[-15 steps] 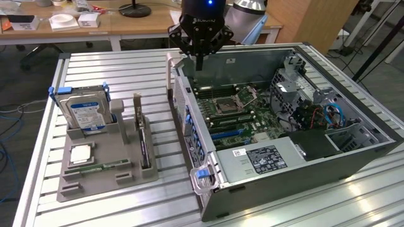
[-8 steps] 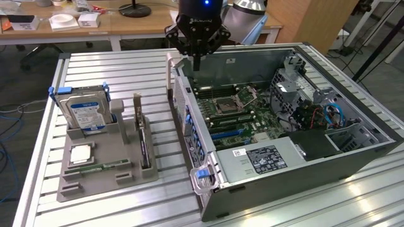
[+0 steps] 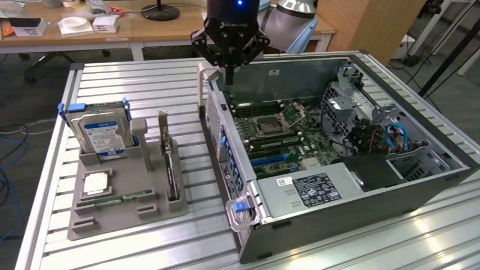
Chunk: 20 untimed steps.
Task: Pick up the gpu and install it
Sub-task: 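Reach for the gpu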
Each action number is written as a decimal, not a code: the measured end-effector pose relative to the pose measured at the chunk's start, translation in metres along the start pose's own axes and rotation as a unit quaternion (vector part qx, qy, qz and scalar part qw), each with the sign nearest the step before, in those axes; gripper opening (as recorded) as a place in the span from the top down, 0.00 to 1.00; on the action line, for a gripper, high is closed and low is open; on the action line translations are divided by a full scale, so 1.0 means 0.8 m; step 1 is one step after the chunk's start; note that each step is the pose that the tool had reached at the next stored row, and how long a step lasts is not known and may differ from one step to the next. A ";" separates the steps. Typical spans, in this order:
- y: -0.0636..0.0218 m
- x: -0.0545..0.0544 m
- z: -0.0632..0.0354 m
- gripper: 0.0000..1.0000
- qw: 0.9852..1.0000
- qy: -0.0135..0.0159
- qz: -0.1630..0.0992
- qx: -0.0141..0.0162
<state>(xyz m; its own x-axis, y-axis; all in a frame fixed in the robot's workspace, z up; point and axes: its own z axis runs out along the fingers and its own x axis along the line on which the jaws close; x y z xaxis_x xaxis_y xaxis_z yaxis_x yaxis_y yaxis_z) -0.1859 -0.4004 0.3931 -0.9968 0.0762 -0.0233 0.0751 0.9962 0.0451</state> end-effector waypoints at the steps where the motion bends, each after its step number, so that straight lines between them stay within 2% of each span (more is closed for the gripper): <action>1: 0.000 0.001 0.000 0.89 1.000 0.000 0.000 0.000; 20: -0.003 0.028 -0.001 0.89 1.000 0.000 0.000 0.000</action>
<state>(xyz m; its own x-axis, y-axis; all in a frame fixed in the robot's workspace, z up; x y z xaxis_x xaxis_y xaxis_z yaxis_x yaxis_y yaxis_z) -0.2088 -0.4010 0.3931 -0.9968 0.0762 -0.0233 0.0751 0.9962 0.0450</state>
